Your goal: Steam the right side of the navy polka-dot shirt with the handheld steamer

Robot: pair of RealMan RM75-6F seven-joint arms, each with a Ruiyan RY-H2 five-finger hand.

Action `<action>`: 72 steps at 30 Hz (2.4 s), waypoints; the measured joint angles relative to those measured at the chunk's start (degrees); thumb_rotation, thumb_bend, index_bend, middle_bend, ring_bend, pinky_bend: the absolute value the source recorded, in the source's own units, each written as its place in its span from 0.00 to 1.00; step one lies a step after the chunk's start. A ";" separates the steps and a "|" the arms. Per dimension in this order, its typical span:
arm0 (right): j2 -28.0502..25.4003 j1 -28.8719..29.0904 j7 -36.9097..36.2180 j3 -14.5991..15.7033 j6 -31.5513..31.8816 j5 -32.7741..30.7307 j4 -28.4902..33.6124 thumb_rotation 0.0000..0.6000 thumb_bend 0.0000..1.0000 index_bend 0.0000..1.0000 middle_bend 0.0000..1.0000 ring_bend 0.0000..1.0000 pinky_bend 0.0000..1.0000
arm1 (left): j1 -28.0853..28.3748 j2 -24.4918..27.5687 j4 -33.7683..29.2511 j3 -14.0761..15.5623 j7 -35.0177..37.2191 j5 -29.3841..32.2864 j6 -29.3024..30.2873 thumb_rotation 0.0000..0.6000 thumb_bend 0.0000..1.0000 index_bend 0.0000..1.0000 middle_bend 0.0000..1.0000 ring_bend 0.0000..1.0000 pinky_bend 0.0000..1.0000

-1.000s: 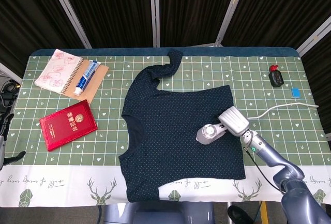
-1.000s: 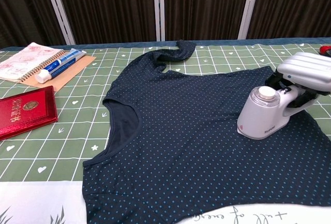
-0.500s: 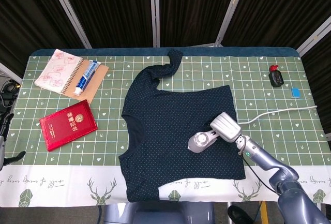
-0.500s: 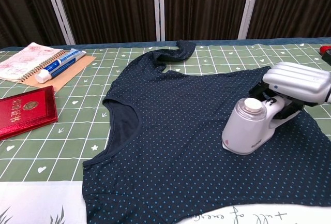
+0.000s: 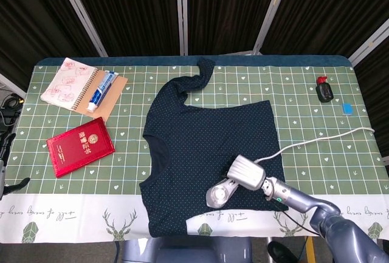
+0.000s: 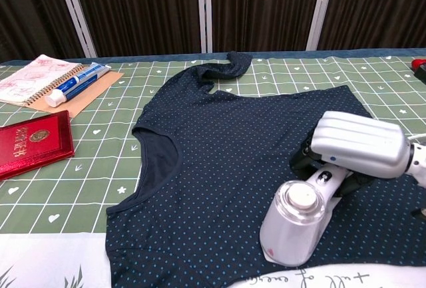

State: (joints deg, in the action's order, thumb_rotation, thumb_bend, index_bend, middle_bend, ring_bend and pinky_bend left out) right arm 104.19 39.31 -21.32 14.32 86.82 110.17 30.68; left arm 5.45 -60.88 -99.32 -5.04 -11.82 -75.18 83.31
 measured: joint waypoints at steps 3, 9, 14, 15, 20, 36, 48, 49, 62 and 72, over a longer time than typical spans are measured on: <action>-1.13 0.17 2.84 0.68 0.07 1.06 2.46 1.00 0.59 0.85 0.79 0.77 1.00 | -0.06 0.11 -0.02 0.01 0.18 -0.09 0.09 1.00 0.00 0.00 0.00 0.00 0.00; -2.75 -0.01 3.41 0.05 -0.72 0.13 3.14 1.00 0.59 0.85 0.79 0.77 1.00 | -0.11 0.18 -0.10 0.06 0.32 -0.24 0.14 1.00 0.00 0.00 0.00 0.00 0.00; -3.73 -0.86 1.72 -1.11 -1.50 -1.93 0.71 1.00 0.59 0.85 0.79 0.77 1.00 | -0.10 0.15 -0.13 0.09 0.25 -0.31 0.12 1.00 0.00 0.00 0.00 0.00 0.00; -3.82 -1.06 1.37 -1.31 -1.65 -2.24 0.16 1.00 0.59 0.85 0.79 0.77 1.00 | -0.10 0.14 -0.14 0.10 0.23 -0.32 0.12 1.00 0.00 0.00 0.00 0.00 0.00; -4.18 -2.42 -1.16 -2.51 -3.17 -4.60 -3.73 1.00 0.59 0.85 0.79 0.77 1.00 | -0.09 0.05 -0.22 0.19 0.02 -0.39 0.09 1.00 0.00 0.00 0.00 0.00 0.00; -2.49 -6.97 -12.09 -5.29 -8.81 -10.33 -17.36 1.00 0.60 0.85 0.79 0.77 1.00 | 0.13 -0.23 -0.33 0.35 -0.38 -0.57 -0.32 1.00 0.00 0.00 0.00 0.00 0.00; -0.04 -4.90 -9.79 -2.98 -2.93 -6.50 -13.93 1.00 0.60 0.85 0.79 0.77 1.00 | 0.08 -0.13 -0.32 0.33 -0.18 -0.70 -0.17 1.00 0.00 0.00 0.00 0.00 0.00; 0.13 -4.66 -9.26 -2.73 -2.29 -6.05 -13.39 1.00 0.60 0.85 0.79 0.77 1.00 | 0.07 -0.13 -0.32 0.33 -0.17 -0.69 -0.16 1.00 0.00 0.00 0.00 0.00 0.00; 0.07 -2.45 -1.21 0.11 2.39 -1.00 -4.49 1.00 0.60 0.85 0.79 0.77 1.00 | -0.06 0.25 -0.36 0.34 0.60 -0.83 -0.08 1.00 0.00 0.00 0.00 0.00 0.00; -1.67 -4.07 -3.10 -0.52 1.58 -2.54 -5.72 1.00 0.60 0.85 0.79 0.77 1.00 | -0.04 0.18 -0.36 0.39 0.37 -0.93 -0.11 1.00 0.00 0.00 0.00 0.00 0.00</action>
State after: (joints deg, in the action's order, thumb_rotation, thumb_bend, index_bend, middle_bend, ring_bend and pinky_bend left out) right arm 102.52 35.24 -24.42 13.80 88.40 107.63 24.96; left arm 5.41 -60.70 -99.68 -4.65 -11.46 -76.10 83.20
